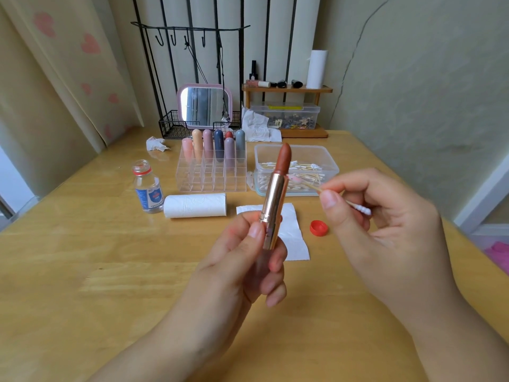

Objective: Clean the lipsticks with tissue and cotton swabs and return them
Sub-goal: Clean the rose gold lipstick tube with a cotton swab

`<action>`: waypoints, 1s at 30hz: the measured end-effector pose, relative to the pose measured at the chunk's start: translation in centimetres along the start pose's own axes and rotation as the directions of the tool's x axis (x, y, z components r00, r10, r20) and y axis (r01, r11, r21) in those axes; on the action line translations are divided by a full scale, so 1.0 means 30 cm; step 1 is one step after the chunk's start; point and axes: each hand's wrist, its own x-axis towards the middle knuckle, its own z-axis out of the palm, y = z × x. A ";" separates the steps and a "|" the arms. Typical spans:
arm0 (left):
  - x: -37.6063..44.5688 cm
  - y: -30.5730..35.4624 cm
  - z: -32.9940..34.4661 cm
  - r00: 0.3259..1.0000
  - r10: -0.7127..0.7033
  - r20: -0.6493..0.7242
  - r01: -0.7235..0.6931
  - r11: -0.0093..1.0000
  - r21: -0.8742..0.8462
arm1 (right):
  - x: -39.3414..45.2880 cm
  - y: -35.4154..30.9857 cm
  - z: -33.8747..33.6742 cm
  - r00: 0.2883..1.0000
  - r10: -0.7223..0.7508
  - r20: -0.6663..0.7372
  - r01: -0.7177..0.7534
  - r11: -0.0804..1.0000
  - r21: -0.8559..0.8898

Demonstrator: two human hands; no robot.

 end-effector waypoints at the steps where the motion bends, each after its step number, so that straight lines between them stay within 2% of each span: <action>1: -0.002 0.001 0.001 1.000 -0.004 0.000 0.004 1.000 0.000 | 0.000 -0.001 0.002 1.000 -0.003 0.002 0.003 1.000 -0.011; 11: -0.009 -0.001 0.001 1.000 0.008 -0.004 -0.008 0.998 0.070 | 0.001 -0.001 0.010 1.000 -0.014 -0.011 0.014 0.999 -0.046; 20: -0.011 -0.003 -0.004 0.999 0.020 0.026 -0.023 0.994 0.109 | -0.014 -0.003 0.027 0.993 -0.017 0.118 0.021 0.999 -0.033; 26: -0.008 -0.005 -0.006 0.999 0.029 0.018 -0.030 0.994 0.105 | 0.000 -0.002 0.000 1.000 0.019 0.006 -0.019 1.000 -0.003; 30: -0.008 -0.005 -0.006 0.999 0.023 0.024 -0.026 0.994 0.102 | 0.001 0.003 0.003 1.000 0.001 0.005 0.000 0.999 -0.041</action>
